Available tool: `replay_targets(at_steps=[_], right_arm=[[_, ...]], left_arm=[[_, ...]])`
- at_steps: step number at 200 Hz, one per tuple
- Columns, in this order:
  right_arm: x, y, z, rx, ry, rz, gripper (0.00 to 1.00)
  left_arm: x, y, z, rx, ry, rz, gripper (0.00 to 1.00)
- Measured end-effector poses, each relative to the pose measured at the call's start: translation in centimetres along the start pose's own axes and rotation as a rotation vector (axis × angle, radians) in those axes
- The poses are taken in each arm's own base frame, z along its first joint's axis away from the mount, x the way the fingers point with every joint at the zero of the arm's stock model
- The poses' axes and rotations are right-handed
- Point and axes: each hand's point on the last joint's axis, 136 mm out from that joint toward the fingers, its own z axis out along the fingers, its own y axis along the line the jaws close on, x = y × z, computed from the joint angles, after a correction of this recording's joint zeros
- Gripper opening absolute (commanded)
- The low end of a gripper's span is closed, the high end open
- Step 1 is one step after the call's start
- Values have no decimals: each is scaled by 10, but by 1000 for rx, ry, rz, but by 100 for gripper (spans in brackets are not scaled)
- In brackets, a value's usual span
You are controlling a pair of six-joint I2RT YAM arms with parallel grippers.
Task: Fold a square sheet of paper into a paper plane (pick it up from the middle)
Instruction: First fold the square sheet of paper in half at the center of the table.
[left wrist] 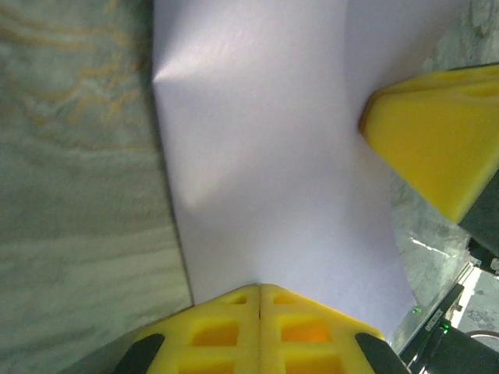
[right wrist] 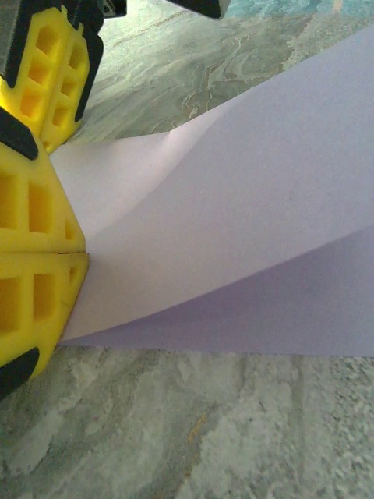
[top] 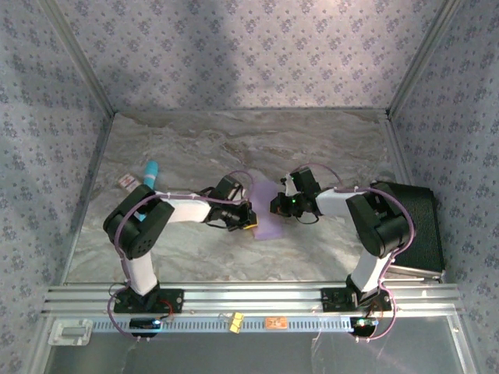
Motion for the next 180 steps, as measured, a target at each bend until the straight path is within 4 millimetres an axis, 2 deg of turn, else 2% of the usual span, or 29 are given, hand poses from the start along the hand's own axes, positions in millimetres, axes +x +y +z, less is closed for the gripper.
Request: replay_targets(at_steps=[34,67,89,116,180], right_arm=[[0,0,0,0,0,0,0],[0,0,0,0,1,0,0],[0,0,0,2,1,1,0],[0,-1,-1,2,0,4,0],[0,-2,-1,1,2,6,0]], left_arm=[[-1,-14,-8,27,-7,6,0],[-1,-25,-8,53,3,15,0],[6,-21,0,39,25,16,0],[16,-6,9,9,52,3,0],[20,-5,9,54,18,42,0]])
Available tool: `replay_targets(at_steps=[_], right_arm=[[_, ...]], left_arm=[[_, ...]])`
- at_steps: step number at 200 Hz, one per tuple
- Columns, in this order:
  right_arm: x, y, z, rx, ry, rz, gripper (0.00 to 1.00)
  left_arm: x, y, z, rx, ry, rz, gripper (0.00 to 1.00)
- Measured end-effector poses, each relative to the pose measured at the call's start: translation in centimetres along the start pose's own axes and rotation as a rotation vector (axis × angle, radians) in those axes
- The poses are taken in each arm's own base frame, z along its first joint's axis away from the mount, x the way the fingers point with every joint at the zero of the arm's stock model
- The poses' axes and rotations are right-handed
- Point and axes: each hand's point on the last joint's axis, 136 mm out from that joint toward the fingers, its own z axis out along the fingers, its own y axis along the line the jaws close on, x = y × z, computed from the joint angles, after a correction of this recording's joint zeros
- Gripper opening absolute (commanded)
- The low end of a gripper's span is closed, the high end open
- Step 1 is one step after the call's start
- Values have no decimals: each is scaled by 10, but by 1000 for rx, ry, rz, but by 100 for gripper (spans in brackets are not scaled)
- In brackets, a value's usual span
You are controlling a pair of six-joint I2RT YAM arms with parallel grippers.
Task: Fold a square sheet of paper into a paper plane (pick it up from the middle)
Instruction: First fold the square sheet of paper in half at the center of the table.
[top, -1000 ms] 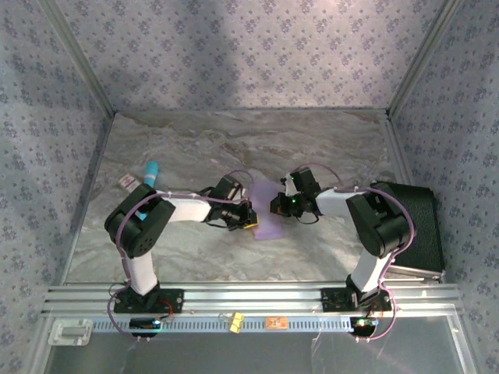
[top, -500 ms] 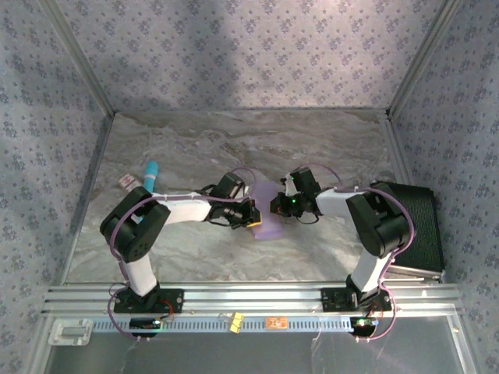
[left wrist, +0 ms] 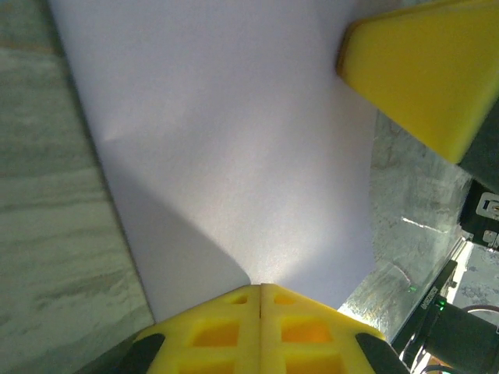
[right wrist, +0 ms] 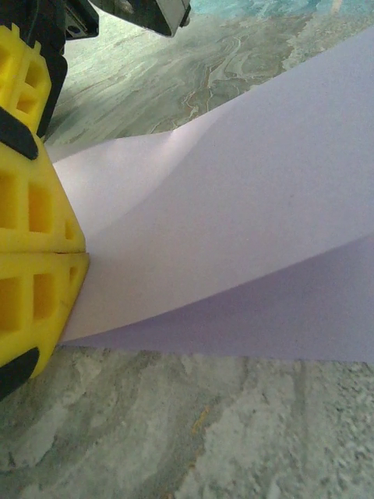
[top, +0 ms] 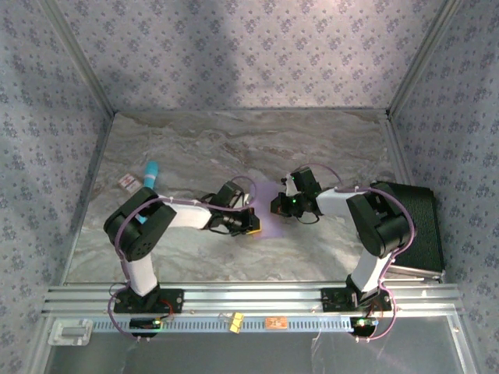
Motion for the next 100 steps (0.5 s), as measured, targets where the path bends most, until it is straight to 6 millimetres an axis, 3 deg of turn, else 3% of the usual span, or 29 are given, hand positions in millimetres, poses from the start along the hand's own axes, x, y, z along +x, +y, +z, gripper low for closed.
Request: replay_targets(at_steps=[100], right_arm=[[1,-1,-1,-3,7,7,0]], left_arm=[[22,6,-7,-58,35,58,1]])
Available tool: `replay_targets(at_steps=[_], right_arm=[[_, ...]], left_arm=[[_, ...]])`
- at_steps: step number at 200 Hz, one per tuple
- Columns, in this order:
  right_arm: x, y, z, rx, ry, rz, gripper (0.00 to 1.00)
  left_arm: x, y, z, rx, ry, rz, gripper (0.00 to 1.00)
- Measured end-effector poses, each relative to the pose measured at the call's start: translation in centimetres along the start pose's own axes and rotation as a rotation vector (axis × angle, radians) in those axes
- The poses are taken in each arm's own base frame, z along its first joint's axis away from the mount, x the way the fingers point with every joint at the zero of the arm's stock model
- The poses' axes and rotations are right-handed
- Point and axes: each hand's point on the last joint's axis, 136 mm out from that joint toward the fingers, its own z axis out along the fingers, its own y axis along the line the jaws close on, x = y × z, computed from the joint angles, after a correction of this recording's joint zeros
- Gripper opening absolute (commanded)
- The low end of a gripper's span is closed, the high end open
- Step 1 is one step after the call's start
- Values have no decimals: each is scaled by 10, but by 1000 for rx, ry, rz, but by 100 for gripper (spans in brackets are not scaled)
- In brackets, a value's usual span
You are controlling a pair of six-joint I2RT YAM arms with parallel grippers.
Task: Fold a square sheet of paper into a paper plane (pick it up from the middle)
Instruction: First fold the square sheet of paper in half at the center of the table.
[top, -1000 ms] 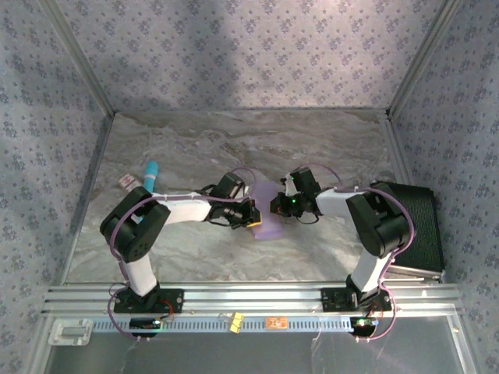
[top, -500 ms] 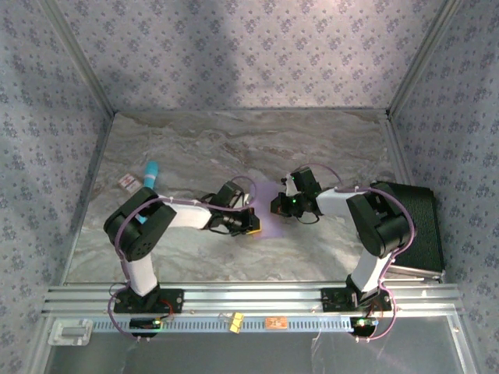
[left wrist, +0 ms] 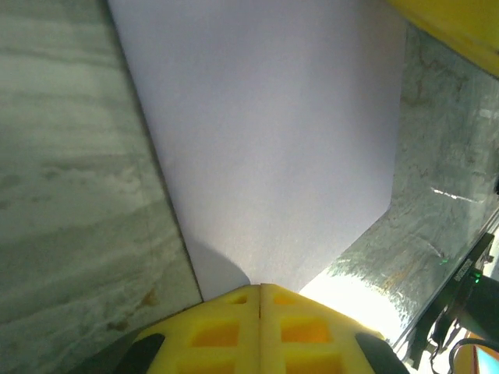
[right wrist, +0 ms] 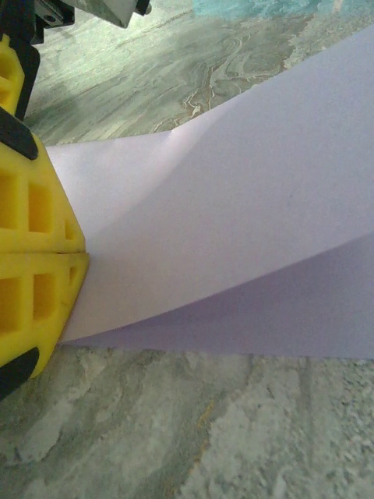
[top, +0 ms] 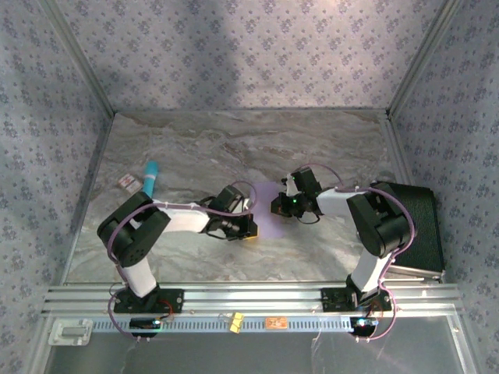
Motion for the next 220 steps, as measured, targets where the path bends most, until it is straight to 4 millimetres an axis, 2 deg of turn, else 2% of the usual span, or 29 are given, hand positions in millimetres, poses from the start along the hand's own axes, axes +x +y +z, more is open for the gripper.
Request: replay_targets(at_steps=[78,112,130,160,183,220], right_arm=[[0,0,-1,2,9,-2,0],[0,-1,-1,12,26,-14,0],[0,-1,-2,16,34,-26,0],[1,-2,-3,22,50,-50,0],[2,-3,-4,33,68,-67,0],[5,-4,-5,38,84,-74,0]], left_arm=[[16,2,-5,-32,23,34,0],[15,-12,-24,11,-5,69,0],[-3,-23,-44,65,-65,71,2],[-44,-22,-63,97,-138,17,2],[-69,-20,-60,105,-149,-9,2],[-94,-28,-42,119,-130,-5,1]])
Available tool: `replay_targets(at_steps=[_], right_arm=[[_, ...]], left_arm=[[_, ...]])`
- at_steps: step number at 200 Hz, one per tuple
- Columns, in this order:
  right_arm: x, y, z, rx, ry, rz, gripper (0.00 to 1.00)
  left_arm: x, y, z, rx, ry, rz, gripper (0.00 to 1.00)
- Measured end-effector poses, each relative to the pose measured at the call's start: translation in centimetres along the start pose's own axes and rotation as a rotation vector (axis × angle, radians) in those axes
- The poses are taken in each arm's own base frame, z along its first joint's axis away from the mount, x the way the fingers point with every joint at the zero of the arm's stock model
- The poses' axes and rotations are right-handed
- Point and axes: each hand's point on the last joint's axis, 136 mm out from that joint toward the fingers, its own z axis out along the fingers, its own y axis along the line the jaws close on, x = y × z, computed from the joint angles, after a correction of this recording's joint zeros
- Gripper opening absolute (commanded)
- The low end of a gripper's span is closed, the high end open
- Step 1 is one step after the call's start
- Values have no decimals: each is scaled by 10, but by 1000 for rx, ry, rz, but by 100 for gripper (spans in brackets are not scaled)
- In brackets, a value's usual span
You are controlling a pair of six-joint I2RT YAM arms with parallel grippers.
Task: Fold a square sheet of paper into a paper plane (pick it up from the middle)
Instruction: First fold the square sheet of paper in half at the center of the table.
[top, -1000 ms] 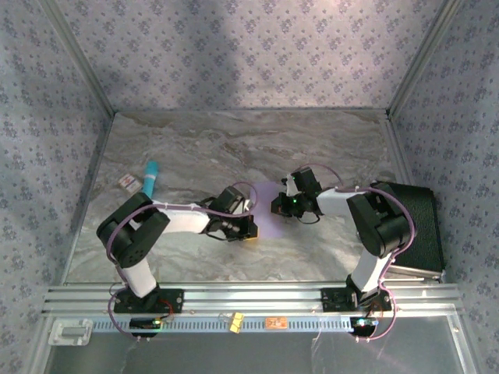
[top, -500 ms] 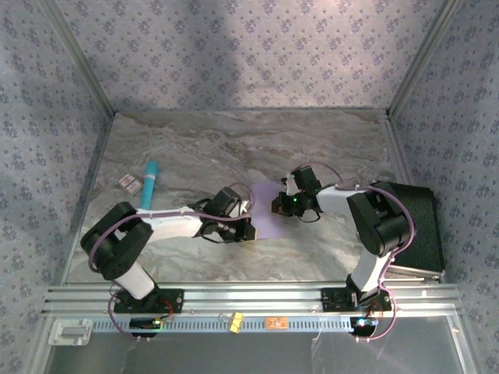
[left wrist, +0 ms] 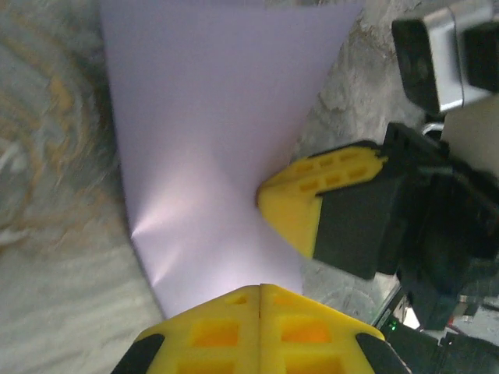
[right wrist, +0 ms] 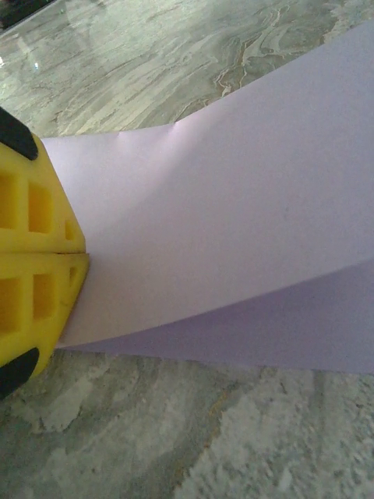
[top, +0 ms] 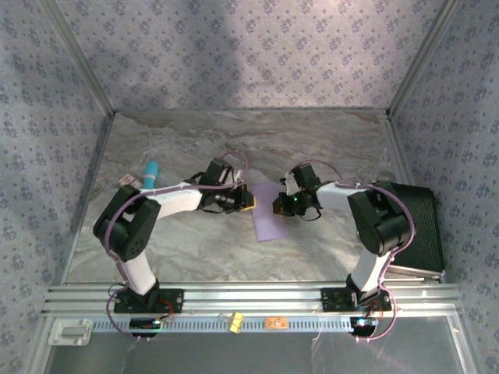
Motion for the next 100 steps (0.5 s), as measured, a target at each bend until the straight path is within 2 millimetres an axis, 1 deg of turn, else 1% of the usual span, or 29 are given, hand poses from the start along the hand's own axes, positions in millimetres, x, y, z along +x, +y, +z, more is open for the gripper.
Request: replay_targets(at_steps=[20,37,75,100], right_arm=[[0,0,0,0,0,0,0],[0,0,0,0,0,0,0],[0,0,0,0,0,0,0],[0,-1,0,0,-1,2,0]], left_arm=[[-9,1,9,0,-1,4,1],[-13,6,17,-5,7,-4,1],[-13,26,34,-44,34,-22,0],[-13,36,39,-71,39,-31,0]])
